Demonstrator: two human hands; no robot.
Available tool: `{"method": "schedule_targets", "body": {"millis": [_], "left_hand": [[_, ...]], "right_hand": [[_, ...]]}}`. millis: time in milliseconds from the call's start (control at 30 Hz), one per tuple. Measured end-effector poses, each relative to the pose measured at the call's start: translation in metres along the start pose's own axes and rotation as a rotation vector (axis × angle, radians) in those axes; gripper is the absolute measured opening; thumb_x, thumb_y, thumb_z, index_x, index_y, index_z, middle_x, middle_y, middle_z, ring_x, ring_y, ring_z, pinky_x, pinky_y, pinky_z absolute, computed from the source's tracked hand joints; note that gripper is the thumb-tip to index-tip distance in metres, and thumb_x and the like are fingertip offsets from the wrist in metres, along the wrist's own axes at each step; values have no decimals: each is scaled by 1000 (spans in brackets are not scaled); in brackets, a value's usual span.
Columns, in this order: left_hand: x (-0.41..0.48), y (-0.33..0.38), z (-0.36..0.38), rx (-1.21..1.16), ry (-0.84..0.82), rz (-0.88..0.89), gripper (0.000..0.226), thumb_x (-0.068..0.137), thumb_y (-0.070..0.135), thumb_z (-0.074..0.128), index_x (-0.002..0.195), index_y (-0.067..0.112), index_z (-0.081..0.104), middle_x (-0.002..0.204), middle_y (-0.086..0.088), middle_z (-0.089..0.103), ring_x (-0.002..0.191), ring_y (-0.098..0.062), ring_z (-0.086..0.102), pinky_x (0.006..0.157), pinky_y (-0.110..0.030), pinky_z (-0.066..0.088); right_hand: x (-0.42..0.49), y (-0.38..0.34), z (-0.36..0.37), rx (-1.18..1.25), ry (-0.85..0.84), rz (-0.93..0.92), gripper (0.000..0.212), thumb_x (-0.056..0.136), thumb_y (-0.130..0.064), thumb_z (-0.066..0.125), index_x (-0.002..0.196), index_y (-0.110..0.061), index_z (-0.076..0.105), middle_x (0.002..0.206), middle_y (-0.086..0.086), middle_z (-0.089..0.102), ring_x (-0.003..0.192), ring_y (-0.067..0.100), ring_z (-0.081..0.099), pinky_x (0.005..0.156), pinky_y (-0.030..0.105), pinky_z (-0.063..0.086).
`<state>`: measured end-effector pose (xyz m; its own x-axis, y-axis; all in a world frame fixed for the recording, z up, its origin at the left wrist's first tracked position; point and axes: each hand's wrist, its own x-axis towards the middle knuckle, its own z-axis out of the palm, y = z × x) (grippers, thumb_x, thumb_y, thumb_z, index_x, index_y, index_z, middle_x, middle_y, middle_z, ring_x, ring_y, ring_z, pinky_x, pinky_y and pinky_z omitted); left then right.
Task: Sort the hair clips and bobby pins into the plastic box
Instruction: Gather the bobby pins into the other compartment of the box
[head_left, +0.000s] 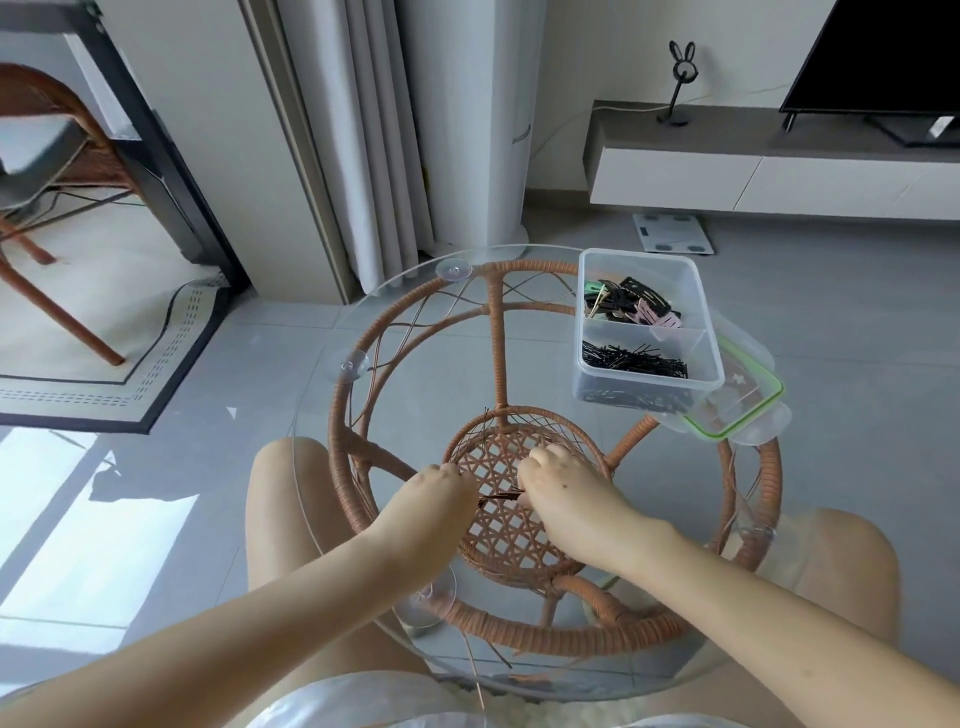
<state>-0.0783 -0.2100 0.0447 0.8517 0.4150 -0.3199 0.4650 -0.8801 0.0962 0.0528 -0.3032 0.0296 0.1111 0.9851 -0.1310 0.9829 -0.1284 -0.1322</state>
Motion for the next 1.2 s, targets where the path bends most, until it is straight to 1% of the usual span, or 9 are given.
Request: {"method": "schedule_targets", "body": {"millis": [267,333,433,533,700,800,933,1033,1200], "left_hand": [[13,-1,7,182,-69,-31,31,88,-8,29,113,5,44,63,0,18,52,-12,19,80,-32,48],[16,-1,4,165,-78,-33,30,90,-6,31,115,2,43,64,-3,27,56,-15,31,83,-32,48],[20,2,-2,103,-134,-50,28,91,-3,35,117,2,45,83,-6,50,78,-18,49,83,-29,48],[26,-1,-26,-44,-150,-132,24,91,2,43,114,3,49,71,3,42,73,-14,48,66,-20,42],[57,16,-113,-113,83,-22,14,91,10,43,96,5,54,76,-3,50,56,-12,42,44,-17,29],[91,45,-147,-113,178,156,17,89,11,43,83,0,56,79,-11,52,62,-21,43,45,-21,28],[134,85,-150,-16,93,352,24,95,11,38,103,-3,56,92,-16,59,65,-22,48,49,-23,32],[154,95,-138,57,40,452,23,94,9,43,110,4,60,107,-15,64,92,-32,60,76,-35,48],[148,66,-139,-130,75,425,25,95,19,46,103,7,66,104,-12,68,91,-30,62,86,-44,51]], "right_hand": [[-12,58,-63,216,391,279,16,93,-17,46,77,-15,44,87,0,47,83,16,41,70,21,25],[-9,91,-83,161,510,378,17,91,-15,51,74,-12,49,86,5,55,82,22,46,69,26,28],[0,122,-85,134,411,407,20,88,-17,56,74,-3,60,86,8,60,81,27,54,69,31,38],[8,135,-75,182,331,359,19,84,-26,61,78,-10,71,86,3,66,79,23,59,71,33,47],[11,148,-67,380,530,447,35,90,-31,50,80,-3,68,77,15,69,66,28,59,63,38,48],[7,146,-67,581,664,507,35,93,-28,45,81,-7,70,69,1,68,62,22,60,58,33,45],[0,143,-66,773,740,524,36,93,-34,44,76,-15,68,65,-5,63,60,13,55,57,28,42],[0,144,-65,748,739,514,36,93,-28,47,59,-21,56,49,-7,46,46,9,35,47,22,29],[1,147,-66,784,729,529,30,95,-25,44,84,-12,69,71,-3,64,66,12,58,61,24,43]]}}
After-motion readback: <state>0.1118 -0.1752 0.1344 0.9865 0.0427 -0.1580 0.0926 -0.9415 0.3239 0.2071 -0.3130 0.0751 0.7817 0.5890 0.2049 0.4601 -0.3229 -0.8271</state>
